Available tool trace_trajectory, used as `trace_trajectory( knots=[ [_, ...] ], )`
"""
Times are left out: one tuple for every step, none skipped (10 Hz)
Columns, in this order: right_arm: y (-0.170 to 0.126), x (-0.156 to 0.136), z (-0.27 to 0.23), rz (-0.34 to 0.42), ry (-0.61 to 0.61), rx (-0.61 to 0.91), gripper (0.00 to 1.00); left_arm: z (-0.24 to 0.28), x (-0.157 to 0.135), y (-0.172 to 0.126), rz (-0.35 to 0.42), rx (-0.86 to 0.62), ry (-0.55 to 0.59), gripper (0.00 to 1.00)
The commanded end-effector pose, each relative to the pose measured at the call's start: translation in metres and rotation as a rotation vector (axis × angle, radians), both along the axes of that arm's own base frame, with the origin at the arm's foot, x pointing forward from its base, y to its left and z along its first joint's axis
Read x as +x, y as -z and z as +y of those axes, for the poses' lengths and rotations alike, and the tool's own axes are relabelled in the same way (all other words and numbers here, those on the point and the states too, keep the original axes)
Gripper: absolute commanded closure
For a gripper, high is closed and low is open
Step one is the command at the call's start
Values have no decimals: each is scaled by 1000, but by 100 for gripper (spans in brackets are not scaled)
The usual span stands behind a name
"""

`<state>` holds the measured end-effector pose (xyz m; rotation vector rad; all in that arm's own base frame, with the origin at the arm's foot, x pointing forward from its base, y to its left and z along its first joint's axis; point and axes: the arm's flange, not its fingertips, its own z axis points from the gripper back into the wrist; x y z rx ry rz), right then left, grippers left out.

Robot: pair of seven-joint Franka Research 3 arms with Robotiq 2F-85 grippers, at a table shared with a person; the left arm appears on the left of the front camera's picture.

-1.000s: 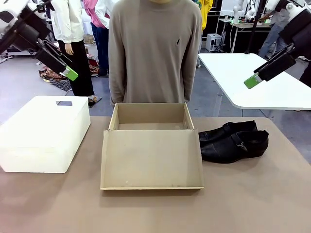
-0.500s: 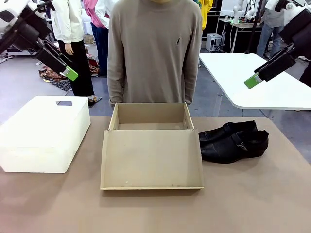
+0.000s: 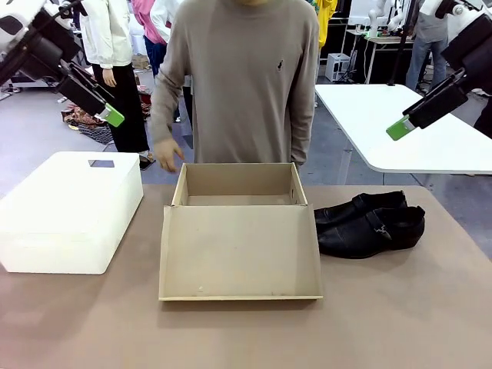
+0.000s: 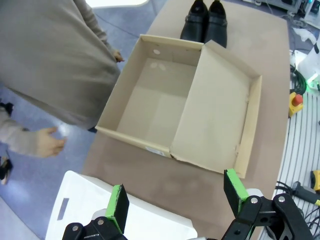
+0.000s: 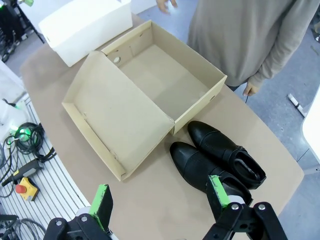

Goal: Pack the shoes into the box.
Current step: Place one shoe of the Shoes into the Shoes Box.

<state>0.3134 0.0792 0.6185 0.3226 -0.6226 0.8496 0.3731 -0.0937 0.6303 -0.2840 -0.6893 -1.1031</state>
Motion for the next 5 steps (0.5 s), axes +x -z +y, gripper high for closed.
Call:
trace_trajectory(
  knots=[
    [0,0,0,3,-12,10,0,6,1,1,-16,-38,44,0],
    [0,0,0,3,-12,10,0,7,0,0,-27,-50,44,0],
    [0,0,0,3,-12,10,0,7,0,-1,-38,-58,49,0],
    [0,0,0,3,-12,10,0,8,-2,-1,-44,-62,53,0],
    [0,0,0,3,-12,10,0,8,-2,0,-43,-41,53,0]
  ],
)
